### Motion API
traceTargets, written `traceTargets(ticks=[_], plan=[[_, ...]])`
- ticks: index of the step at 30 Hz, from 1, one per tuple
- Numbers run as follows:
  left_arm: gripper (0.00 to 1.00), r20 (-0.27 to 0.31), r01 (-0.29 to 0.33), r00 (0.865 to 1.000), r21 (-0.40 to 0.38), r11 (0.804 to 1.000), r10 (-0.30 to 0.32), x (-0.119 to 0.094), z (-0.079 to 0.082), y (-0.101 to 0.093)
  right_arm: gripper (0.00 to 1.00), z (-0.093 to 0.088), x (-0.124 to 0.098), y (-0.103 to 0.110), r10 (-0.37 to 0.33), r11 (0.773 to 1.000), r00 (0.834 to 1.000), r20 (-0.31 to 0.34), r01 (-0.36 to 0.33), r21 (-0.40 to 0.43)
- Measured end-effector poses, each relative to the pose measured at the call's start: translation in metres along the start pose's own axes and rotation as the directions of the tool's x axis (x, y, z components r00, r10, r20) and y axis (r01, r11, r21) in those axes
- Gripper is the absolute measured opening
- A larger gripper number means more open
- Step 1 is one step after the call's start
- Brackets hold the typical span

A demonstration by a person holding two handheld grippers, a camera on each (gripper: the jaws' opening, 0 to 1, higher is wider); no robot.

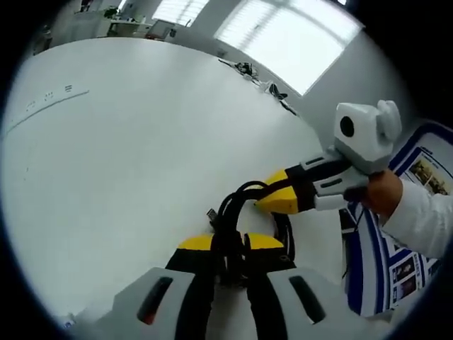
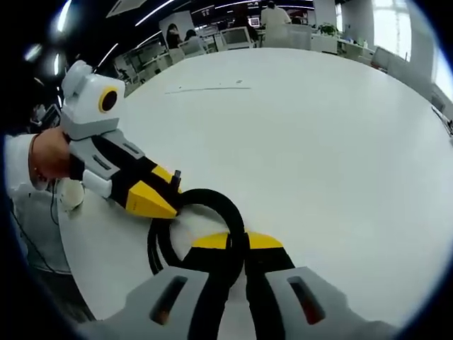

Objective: Arrange the tabletop items into an orderly group along one side of the table until the central work area is clear of visible clutter.

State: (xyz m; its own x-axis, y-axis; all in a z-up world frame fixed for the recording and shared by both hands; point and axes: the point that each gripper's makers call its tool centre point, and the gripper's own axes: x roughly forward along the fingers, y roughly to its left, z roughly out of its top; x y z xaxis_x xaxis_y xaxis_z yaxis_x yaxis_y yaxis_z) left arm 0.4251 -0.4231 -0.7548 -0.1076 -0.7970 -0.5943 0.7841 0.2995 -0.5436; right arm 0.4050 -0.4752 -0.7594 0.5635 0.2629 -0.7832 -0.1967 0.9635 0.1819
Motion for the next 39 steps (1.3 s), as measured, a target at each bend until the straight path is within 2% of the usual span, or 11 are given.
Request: traceTargets(ticks=[10,14,27,34,39], plan=[[0.18,0.012,-0.003,1.0,-0.014,1.0,0.004,-0.002,0.0,0.002,0.05,0.003,-0.002,-0.002,-0.006,1.0,1.0,0.021,0.006,0.002],[0.22,0.012,-0.008,1.0,-0.014,1.0,0.008,-0.003,-0.001,0.002,0.05,0.009,-0.009,-0.006,-0.019,1.0,0.998,0.055,0.019,0.013],[0.39,0.055,0.008,0.998,-0.004,1.0,-0.007,-0.013,0.012,-0.006,0.2,0.014,-0.021,-0.013,-0.069,0.998,0.993,0.097,0.068,0.013],[0.46,0.081,0.011,0.997,0.026,1.0,-0.013,-0.02,0.021,-0.009,0.21,0.018,-0.028,-0.012,-0.082,0.997,0.99,0.118,0.082,0.012],[0.52,0.095,0.011,0.995,0.052,0.999,-0.016,-0.023,0.026,-0.011,0.26,0.025,-0.034,-0.011,-0.092,0.996,0.985,0.143,0.092,0.008]])
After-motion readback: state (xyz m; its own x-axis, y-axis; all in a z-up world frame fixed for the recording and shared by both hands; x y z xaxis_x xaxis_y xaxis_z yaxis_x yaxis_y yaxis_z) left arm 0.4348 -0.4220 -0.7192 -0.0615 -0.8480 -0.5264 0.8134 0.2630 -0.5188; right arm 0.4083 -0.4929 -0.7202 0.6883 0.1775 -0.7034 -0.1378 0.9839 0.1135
